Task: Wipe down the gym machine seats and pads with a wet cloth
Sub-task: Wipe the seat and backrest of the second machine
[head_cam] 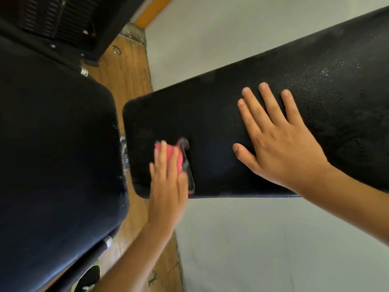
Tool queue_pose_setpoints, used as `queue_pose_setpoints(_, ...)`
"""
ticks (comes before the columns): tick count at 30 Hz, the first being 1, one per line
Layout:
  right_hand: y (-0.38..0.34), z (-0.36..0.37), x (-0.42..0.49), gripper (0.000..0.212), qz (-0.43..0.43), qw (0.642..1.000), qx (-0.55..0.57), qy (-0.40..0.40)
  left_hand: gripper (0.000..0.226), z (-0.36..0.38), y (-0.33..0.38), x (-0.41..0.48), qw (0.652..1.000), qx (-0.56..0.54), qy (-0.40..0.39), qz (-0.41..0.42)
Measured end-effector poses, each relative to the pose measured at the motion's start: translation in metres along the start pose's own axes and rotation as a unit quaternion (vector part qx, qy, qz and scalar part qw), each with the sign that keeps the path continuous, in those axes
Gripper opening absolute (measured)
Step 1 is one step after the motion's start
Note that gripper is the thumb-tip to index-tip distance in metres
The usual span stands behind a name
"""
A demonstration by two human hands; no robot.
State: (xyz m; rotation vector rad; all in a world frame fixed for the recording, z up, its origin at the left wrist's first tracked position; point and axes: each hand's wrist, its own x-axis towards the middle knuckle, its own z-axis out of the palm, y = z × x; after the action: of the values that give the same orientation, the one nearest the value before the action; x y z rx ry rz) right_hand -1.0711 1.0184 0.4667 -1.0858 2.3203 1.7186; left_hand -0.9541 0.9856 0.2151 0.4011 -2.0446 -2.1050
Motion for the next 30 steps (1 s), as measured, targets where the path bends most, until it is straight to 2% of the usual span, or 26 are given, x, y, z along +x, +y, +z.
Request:
queue_pose_setpoints(3,-0.002,0.001,0.001,0.084,0.003,1.0,0.009,0.01,0.061,0.015,0.0,-0.047,0.999,0.029,-0.018,-0.011)
queue_pose_setpoints(7,-0.002,0.001,0.002,0.084,0.002,1.0,0.01,0.01,0.053,0.015,0.001,-0.032,0.998,0.012,-0.009,-0.054)
queue_pose_setpoints(11,-0.002,0.002,0.001,0.083,0.002,1.0,0.006,0.011,0.052,-0.004,-0.006,0.016,0.996,-0.01,0.025,-0.081)
queue_pose_setpoints(15,-0.002,0.002,0.002,0.083,0.0,1.0,0.01,0.014,0.052,-0.028,-0.018,0.102,0.991,-0.021,0.065,-0.117)
queue_pose_setpoints(19,-0.002,0.003,0.002,0.083,-0.002,1.0,0.011,0.013,0.053,-0.053,-0.038,0.163,0.99,-0.032,0.031,-0.135)
queue_pose_setpoints(26,-0.001,0.003,0.002,0.084,-0.005,1.0,0.01,0.011,0.054,-0.031,-0.043,0.097,0.992,-0.036,0.06,-0.105)
queue_pose_setpoints(30,-0.001,0.004,0.001,0.084,-0.005,1.0,0.015,0.019,0.056,-0.012,-0.037,0.01,0.993,-0.065,0.018,-0.093)
